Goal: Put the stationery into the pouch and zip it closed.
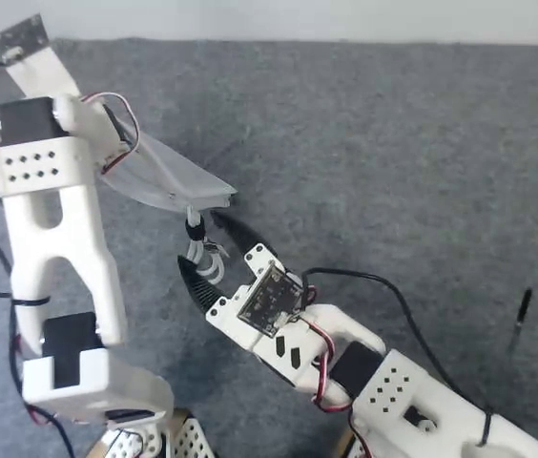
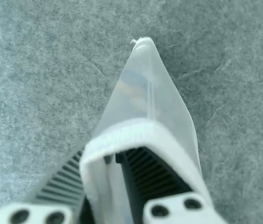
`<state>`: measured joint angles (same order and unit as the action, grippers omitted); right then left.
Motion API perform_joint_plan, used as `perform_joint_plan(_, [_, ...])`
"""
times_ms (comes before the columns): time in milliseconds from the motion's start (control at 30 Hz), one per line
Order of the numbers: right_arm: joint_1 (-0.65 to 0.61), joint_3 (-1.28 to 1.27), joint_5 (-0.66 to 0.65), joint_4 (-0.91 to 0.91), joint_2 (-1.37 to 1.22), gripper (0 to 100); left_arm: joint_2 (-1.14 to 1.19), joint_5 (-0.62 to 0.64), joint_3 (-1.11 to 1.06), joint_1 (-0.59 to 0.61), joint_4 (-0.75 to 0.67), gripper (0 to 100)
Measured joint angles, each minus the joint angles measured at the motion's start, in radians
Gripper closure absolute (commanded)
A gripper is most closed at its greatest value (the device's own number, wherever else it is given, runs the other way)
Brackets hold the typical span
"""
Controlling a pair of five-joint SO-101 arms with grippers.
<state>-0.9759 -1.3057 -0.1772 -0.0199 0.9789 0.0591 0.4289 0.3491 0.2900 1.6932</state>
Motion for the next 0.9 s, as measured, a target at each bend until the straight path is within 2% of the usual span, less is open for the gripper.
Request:
perform_joint_plan(433, [0.026, 0.034, 0.002, -0.328, -0.460, 78.2, 0.000, 0.000, 0.000, 0.000, 0.000, 99])
perform_joint_plan(633, [0.035, 0.044, 0.002, -0.416, -0.502, 78.2, 0.000, 0.000, 0.000, 0.000, 0.000, 99])
perform_joint_plan(900, [0.035, 0.044, 0.095, -0.430, -0.502, 78.7, 0.000, 0.000, 0.000, 0.000, 0.000, 99])
